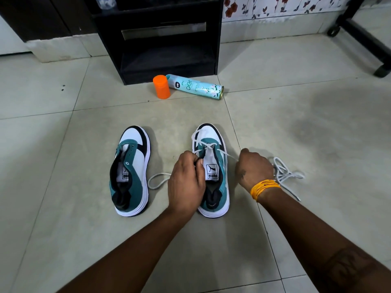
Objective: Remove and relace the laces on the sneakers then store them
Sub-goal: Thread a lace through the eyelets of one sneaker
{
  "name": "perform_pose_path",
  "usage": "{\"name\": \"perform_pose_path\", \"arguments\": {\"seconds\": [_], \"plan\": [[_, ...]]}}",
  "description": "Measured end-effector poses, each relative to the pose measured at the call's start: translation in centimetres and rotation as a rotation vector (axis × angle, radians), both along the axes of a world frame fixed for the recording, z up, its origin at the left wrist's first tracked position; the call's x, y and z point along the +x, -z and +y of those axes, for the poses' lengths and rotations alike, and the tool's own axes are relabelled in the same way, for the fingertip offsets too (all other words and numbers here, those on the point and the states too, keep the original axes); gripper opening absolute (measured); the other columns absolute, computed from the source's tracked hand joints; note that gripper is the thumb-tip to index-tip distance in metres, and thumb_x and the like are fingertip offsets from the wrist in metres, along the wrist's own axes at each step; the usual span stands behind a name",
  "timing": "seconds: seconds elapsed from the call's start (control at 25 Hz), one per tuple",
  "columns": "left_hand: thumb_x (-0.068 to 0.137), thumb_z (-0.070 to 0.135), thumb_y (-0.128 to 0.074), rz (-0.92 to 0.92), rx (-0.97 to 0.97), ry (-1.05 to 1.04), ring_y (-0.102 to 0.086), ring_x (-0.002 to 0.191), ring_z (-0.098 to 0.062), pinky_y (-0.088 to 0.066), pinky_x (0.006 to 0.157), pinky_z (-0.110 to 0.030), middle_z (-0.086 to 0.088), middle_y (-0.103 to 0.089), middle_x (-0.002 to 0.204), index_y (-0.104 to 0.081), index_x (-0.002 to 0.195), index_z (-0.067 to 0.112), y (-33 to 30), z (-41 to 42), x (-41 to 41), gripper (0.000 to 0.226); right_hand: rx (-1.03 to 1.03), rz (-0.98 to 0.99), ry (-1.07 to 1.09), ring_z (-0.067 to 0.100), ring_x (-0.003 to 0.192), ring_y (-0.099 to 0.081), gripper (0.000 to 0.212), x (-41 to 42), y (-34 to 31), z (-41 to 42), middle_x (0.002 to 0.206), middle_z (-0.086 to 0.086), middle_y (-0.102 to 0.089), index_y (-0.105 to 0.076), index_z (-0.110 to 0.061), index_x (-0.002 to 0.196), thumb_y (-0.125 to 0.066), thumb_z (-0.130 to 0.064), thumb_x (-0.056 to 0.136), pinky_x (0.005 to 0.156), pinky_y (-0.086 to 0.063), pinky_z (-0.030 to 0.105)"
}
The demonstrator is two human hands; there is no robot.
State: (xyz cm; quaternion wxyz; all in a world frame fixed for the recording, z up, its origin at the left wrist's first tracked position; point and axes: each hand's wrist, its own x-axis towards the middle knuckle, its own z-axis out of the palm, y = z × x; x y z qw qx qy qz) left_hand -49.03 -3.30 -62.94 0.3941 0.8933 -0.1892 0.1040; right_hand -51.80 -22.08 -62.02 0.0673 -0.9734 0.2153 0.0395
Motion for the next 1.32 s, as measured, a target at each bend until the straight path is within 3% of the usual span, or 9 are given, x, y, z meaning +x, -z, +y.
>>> {"name": "perform_pose_path", "arguments": {"seconds": [0.24, 0.36, 0.52, 0.72, 0.88, 1.0, 1.16, 1.32], "plan": [[0.104, 0.026, -0.044, -0.022, 0.039, 0.005, -0.054, 0.079, -0.025, -0.040, 0.066, -0.039, -0.005, -0.057, 0.089, -0.048, 0.097, 0.013, -0.1, 0.1, 0.0, 0.015, 0.112, -0.265, -0.215, 0.042, 0.077, -0.065, 0.021, 0.6, -1.3, 1.9, 0.086, 0.011, -0.069, -0.053, -0.017, 0.117, -0.045, -0.029, 0.102, 0.061, -0.049, 0.039], [0.105, 0.026, -0.043, 0.003, 0.036, -0.010, -0.055, 0.080, -0.026, -0.041, 0.066, -0.038, -0.005, -0.058, 0.089, -0.048, 0.098, 0.015, -0.1, -0.1, 0.0, 0.014, 0.032, -0.208, -0.115, 0.042, 0.080, -0.067, 0.014, 0.2, -0.9, 1.4, 0.090, 0.012, -0.070, -0.053, -0.014, 0.105, -0.047, -0.026, 0.101, 0.060, -0.043, 0.037], [0.106, 0.027, -0.042, 0.020, 0.027, -0.025, -0.057, 0.082, -0.026, -0.042, 0.067, -0.038, -0.004, -0.060, 0.091, -0.049, 0.100, 0.016, 0.0, -0.1, -0.1, 0.014, 0.009, 0.014, -0.008, 0.042, 0.094, -0.068, 0.017, -0.6, -0.4, 0.0, 0.103, 0.016, -0.070, -0.055, -0.010, 0.109, -0.053, -0.015, 0.093, 0.065, -0.037, 0.034], [0.105, 0.031, -0.038, 0.016, 0.039, -0.026, -0.056, 0.081, -0.027, -0.041, 0.066, -0.039, -0.004, -0.059, 0.089, -0.048, 0.100, 0.015, 0.0, -0.2, -0.1, 0.020, 0.070, -0.253, -0.211, 0.042, 0.079, -0.066, 0.022, 0.6, -1.7, 2.4, 0.091, 0.010, -0.070, -0.051, -0.017, 0.120, -0.044, -0.025, 0.101, 0.059, -0.042, 0.038], [0.104, 0.037, -0.033, 0.036, 0.039, -0.039, -0.056, 0.080, -0.028, -0.043, 0.066, -0.040, -0.005, -0.058, 0.088, -0.046, 0.098, 0.015, -0.1, -0.3, -0.2, 0.026, 0.044, -0.208, -0.103, 0.043, 0.080, -0.066, 0.011, 0.1, -0.3, 1.2, 0.091, 0.011, -0.069, -0.051, -0.016, 0.104, -0.047, -0.024, 0.099, 0.059, -0.039, 0.037], [0.104, 0.038, -0.032, 0.041, 0.041, -0.042, -0.057, 0.081, -0.027, -0.042, 0.066, -0.039, -0.004, -0.058, 0.089, -0.045, 0.099, 0.016, -0.1, -0.3, -0.2, 0.026, 0.094, -0.133, -0.003, 0.043, 0.088, -0.067, 0.012, -0.7, 0.7, 0.3, 0.097, 0.015, -0.071, -0.056, -0.016, 0.104, -0.050, -0.019, 0.094, 0.064, -0.046, 0.039], [0.104, 0.037, -0.033, 0.033, 0.045, -0.044, -0.056, 0.081, -0.028, -0.042, 0.066, -0.040, -0.005, -0.058, 0.090, -0.047, 0.099, 0.015, 0.1, -0.4, -0.2, 0.026, 0.157, -0.274, -0.099, 0.041, 0.079, -0.066, 0.024, 0.2, -0.8, 1.8, 0.086, 0.011, -0.070, -0.052, -0.021, 0.120, -0.047, -0.025, 0.096, 0.063, -0.053, 0.041], [0.104, 0.035, -0.034, 0.042, 0.037, -0.064, -0.055, 0.083, -0.030, -0.043, 0.067, -0.041, -0.006, -0.057, 0.090, -0.047, 0.098, 0.014, 0.0, -0.8, -0.4, 0.025, 0.139, -0.328, -0.143, 0.041, 0.080, -0.065, 0.021, 0.6, -0.9, 1.9, 0.087, 0.008, -0.070, -0.058, -0.020, 0.106, -0.043, -0.034, 0.101, 0.062, -0.051, 0.040]]}}
